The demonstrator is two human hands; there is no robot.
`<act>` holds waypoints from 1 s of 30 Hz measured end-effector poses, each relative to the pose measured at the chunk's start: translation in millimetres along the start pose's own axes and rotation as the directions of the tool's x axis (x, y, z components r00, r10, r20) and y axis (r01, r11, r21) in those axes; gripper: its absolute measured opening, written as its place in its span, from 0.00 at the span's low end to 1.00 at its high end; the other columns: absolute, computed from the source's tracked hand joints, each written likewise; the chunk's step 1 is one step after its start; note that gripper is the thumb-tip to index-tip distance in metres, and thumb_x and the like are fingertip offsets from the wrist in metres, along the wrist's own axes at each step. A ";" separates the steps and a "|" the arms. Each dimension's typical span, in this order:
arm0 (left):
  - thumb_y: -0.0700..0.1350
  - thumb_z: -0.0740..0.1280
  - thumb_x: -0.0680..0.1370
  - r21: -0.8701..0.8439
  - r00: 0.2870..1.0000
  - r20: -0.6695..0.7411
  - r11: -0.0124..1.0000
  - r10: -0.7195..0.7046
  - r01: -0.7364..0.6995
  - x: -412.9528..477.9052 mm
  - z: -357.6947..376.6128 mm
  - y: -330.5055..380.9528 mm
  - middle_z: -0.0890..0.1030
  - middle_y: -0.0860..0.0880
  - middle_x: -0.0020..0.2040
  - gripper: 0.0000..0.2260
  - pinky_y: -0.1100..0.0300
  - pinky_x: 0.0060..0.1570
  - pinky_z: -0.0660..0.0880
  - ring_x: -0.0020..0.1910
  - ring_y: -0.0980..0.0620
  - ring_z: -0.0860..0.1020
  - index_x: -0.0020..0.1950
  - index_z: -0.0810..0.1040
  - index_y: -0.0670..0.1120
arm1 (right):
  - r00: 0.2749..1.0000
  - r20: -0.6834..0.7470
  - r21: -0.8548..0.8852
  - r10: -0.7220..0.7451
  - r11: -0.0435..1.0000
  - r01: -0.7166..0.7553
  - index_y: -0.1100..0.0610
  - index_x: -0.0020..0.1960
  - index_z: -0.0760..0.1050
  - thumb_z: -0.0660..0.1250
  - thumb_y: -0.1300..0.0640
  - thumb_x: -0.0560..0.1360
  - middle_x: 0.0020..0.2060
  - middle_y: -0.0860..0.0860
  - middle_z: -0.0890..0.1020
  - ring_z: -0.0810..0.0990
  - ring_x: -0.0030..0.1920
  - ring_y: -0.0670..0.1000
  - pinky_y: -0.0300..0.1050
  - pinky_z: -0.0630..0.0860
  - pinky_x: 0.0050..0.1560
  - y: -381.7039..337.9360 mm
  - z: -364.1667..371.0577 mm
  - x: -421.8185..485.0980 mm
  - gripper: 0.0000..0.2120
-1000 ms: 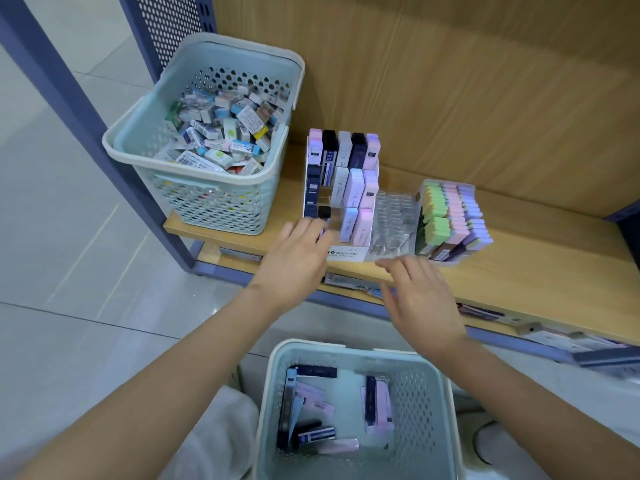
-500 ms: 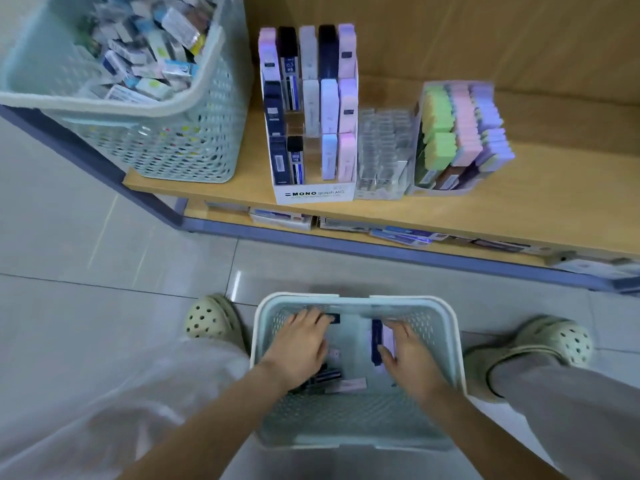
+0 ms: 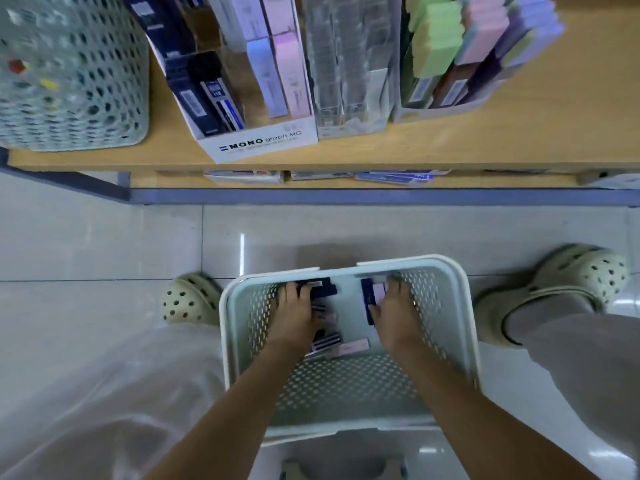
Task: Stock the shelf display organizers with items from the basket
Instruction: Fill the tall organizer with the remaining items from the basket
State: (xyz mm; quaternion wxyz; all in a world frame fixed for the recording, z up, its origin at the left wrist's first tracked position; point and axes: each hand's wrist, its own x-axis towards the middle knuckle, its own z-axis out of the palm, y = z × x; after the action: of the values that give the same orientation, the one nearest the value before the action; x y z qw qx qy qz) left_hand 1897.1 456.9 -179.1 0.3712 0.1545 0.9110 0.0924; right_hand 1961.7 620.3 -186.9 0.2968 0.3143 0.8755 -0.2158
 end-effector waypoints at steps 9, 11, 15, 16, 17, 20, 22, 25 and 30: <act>0.48 0.63 0.78 0.208 0.996 -0.010 0.974 0.091 -0.087 8.0 3.7 0.7 0.66 0.44 0.69 0.22 0.54 0.69 0.56 0.69 0.44 0.61 0.71 0.65 0.45 | 0.993 0.080 -0.055 -0.090 0.994 0.095 0.60 0.61 0.71 0.64 0.48 0.77 0.64 0.59 0.67 0.67 0.65 0.57 0.47 0.66 0.64 1.4 4.3 7.6 0.19; 0.50 0.62 0.78 0.237 0.993 0.000 0.965 0.117 -0.114 7.7 1.6 2.0 0.67 0.46 0.69 0.21 0.54 0.70 0.55 0.69 0.46 0.62 0.70 0.66 0.46 | 0.986 0.093 -0.001 -0.137 0.991 0.137 0.60 0.56 0.75 0.62 0.50 0.78 0.59 0.59 0.71 0.68 0.62 0.58 0.48 0.66 0.61 0.1 7.2 4.0 0.14; 0.46 0.60 0.80 0.096 0.989 -0.070 0.987 0.134 -0.127 5.0 3.4 2.6 0.75 0.47 0.63 0.12 0.54 0.62 0.63 0.63 0.47 0.68 0.62 0.71 0.46 | 0.994 0.042 0.268 -0.096 0.960 0.082 0.62 0.57 0.73 0.59 0.58 0.80 0.53 0.59 0.79 0.77 0.52 0.58 0.43 0.65 0.41 -8.1 -3.1 -7.7 0.10; 0.45 0.61 0.80 -0.050 0.989 -0.112 0.993 0.101 -0.107 3.0 4.3 3.8 0.77 0.47 0.57 0.08 0.54 0.56 0.66 0.58 0.46 0.72 0.57 0.73 0.46 | 0.997 0.029 0.356 -0.067 0.933 0.053 0.63 0.59 0.72 0.59 0.60 0.80 0.53 0.60 0.80 0.78 0.52 0.57 0.42 0.64 0.41 -10.2 -6.4 -10.0 0.11; 0.44 0.62 0.80 -0.233 0.991 -0.130 0.970 0.042 -0.072 0.0 3.5 7.1 0.79 0.47 0.52 0.04 0.55 0.50 0.68 0.52 0.47 0.74 0.52 0.73 0.46 | 0.999 0.033 0.468 -0.035 0.883 0.015 0.65 0.59 0.72 0.58 0.60 0.80 0.52 0.60 0.80 0.77 0.51 0.56 0.42 0.65 0.41 -12.6 -9.9 -12.0 0.11; 0.40 0.63 0.79 -0.691 0.993 -0.082 0.722 -0.079 0.001 -13.7 -0.3 25.1 0.78 0.50 0.40 0.05 0.56 0.43 0.72 0.40 0.52 0.76 0.43 0.72 0.46 | 0.996 0.083 0.723 0.027 0.686 -0.079 0.67 0.54 0.73 0.59 0.61 0.80 0.46 0.59 0.79 0.75 0.47 0.53 0.37 0.65 0.37 -22.0 -24.2 -20.6 0.10; 0.38 0.64 0.78 -0.797 0.995 -0.075 0.603 -0.062 -0.023 -25.6 -0.4 37.6 0.76 0.50 0.37 0.07 0.56 0.43 0.73 0.37 0.55 0.74 0.41 0.73 0.46 | 0.988 0.150 0.796 0.025 0.590 -0.136 0.67 0.51 0.75 0.60 0.59 0.80 0.45 0.60 0.79 0.74 0.46 0.51 0.35 0.68 0.38 -26.2 -34.4 -27.1 0.11; 0.37 0.66 0.77 -0.835 0.998 -0.057 0.547 0.029 -0.063 -43.1 2.1 52.5 0.77 0.50 0.36 0.07 0.63 0.41 0.72 0.36 0.57 0.75 0.41 0.75 0.47 | 0.968 0.248 0.804 -0.045 0.567 -0.179 0.64 0.46 0.76 0.60 0.58 0.80 0.39 0.58 0.79 0.75 0.41 0.52 0.44 0.73 0.40 -25.3 -46.3 -35.9 0.10; 0.41 0.64 0.79 -0.784 0.995 -0.064 0.613 0.072 -0.095 -42.2 6.6 52.1 0.77 0.51 0.45 0.03 0.65 0.46 0.71 0.43 0.57 0.74 0.49 0.76 0.47 | 0.989 0.144 0.774 -0.031 0.626 -0.093 0.56 0.36 0.67 0.59 0.60 0.81 0.16 0.45 0.71 0.70 0.18 0.36 0.28 0.65 0.24 -11.2 -64.4 -49.9 0.13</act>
State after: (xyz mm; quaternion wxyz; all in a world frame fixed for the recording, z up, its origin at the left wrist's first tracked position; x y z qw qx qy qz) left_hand 1941.4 491.2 -141.7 0.3849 0.0175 0.7752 0.5006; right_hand 1960.6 627.6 -105.1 0.1975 0.4104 0.6670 -0.5896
